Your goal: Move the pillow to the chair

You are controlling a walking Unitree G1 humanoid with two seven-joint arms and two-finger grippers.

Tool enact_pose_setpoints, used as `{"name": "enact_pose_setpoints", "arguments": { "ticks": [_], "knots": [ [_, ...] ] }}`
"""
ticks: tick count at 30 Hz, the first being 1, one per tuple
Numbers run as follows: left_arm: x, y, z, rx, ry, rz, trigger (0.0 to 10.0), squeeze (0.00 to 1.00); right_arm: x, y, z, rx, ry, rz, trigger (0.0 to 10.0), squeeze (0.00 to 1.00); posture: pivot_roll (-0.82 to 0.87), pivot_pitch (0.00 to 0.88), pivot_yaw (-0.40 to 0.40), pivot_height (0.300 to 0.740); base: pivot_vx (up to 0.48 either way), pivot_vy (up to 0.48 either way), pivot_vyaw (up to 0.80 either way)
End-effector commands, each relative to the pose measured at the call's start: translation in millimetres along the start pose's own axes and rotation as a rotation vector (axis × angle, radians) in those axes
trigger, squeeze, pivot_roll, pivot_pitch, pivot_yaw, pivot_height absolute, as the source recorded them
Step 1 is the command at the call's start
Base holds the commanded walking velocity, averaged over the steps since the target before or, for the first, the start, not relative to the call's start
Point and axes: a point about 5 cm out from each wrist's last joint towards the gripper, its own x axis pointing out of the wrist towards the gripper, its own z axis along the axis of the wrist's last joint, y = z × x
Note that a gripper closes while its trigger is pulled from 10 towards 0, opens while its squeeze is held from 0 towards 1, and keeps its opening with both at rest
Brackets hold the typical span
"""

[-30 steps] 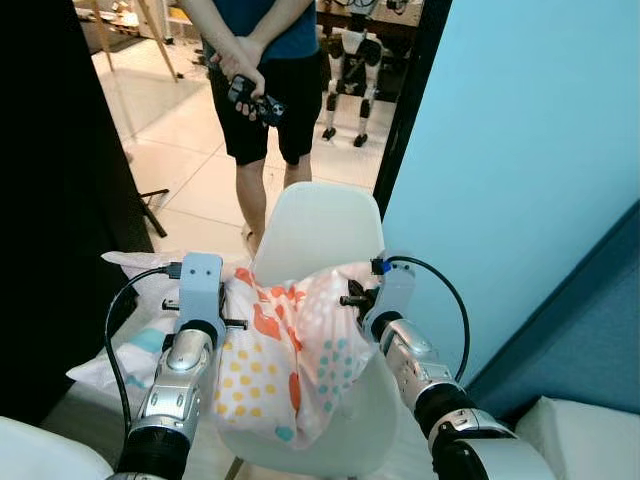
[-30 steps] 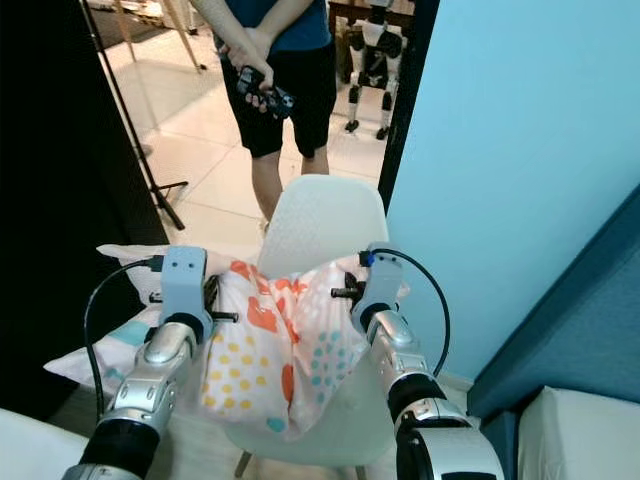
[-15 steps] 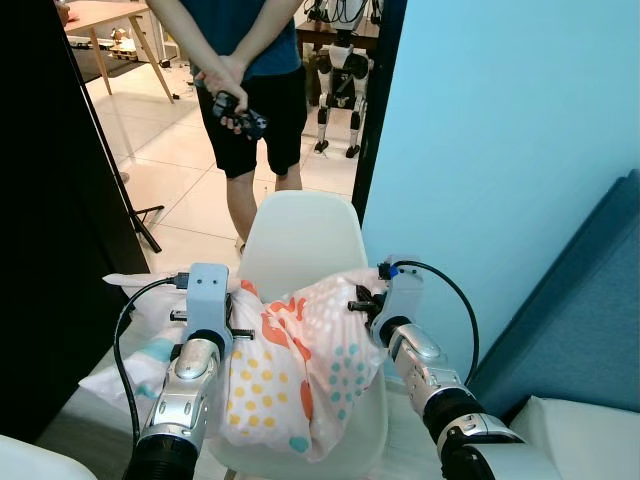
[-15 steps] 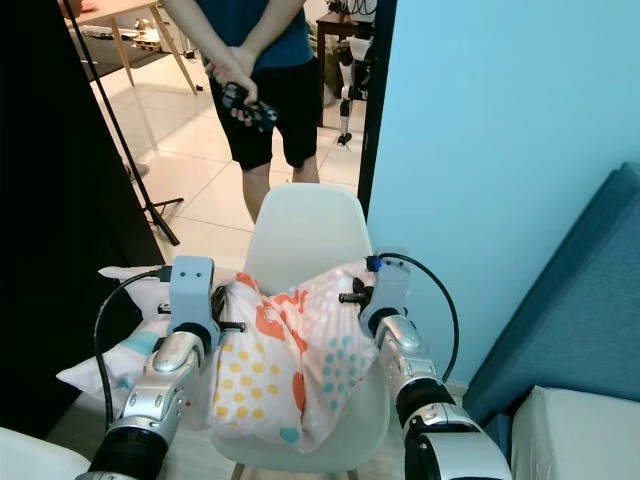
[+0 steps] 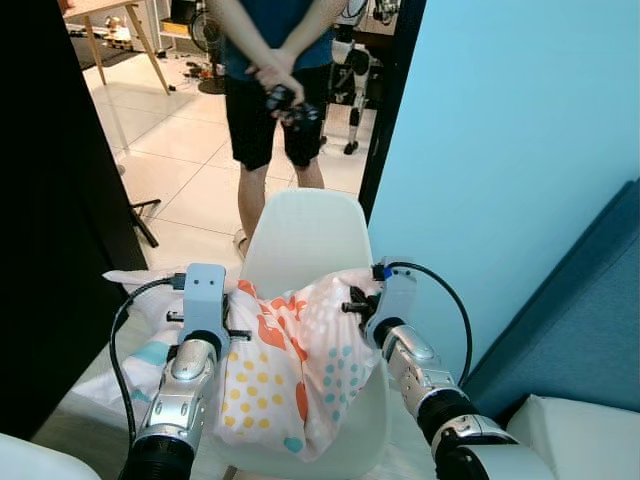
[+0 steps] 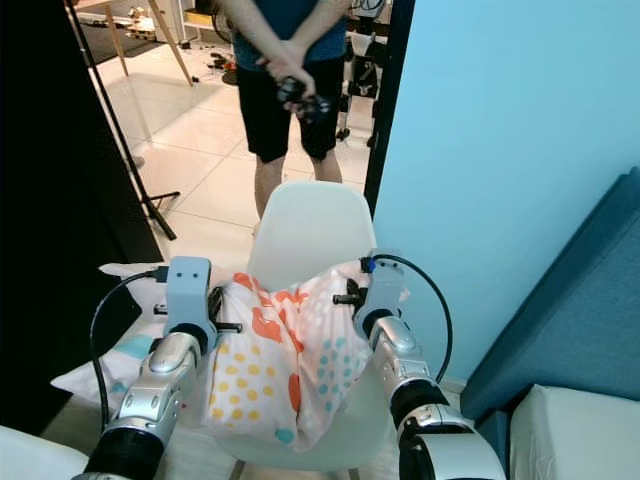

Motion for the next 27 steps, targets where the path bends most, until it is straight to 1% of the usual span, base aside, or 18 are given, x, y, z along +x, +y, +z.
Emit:
{"name": "enact_pose_setpoints", "arguments": {
  "ticks": [1,8,20,22,24,25,27],
  "knots": [
    [0.7,-7.6,4.4,0.007,-0.023,-0.035,10.0,0.00,1.9,3.5,7.6,-0.014,-0.042,0.018,10.0,0.00,0.04,0.000,-0.061,0.722,0.000,0.000,0.00],
    [1.0,-7.7,4.3,0.007,-0.022,-0.038,10.0,0.00,1.6,3.1,7.7,-0.015,-0.046,0.015,10.0,0.00,0.04,0.000,-0.060,0.703,0.000,0.000,0.00],
    [0.9,-7.3,4.4,0.010,-0.022,-0.041,10.0,0.00,1.1,2.5,10.5,-0.032,-0.072,0.005,10.0,0.00,0.04,0.000,-0.058,0.648,0.000,0.000,0.00],
    [1.0,-6.7,4.5,0.011,-0.022,-0.040,10.0,0.00,0.6,1.8,14.1,-0.048,-0.099,0.000,10.0,0.00,0.04,0.000,-0.056,0.643,0.000,0.000,0.00],
    [1.8,-2.8,5.5,0.025,-0.028,-0.032,10.0,0.00,-0.6,-0.1,21.2,-0.057,-0.153,-0.010,10.0,0.00,0.04,0.000,-0.055,0.643,0.000,0.000,0.00],
    [1.8,-2.8,5.5,0.025,-0.028,-0.032,10.0,0.00,-0.6,-0.1,21.2,-0.057,-0.153,-0.010,10.0,0.00,0.04,0.000,-0.055,0.643,0.000,0.000,0.00],
    [2.8,0.9,8.0,0.023,-0.042,-0.030,10.0,0.00,-2.1,-1.3,26.8,-0.059,-0.199,-0.007,10.0,0.00,0.04,0.000,-0.053,0.643,0.000,0.000,0.00]
  ]
}}
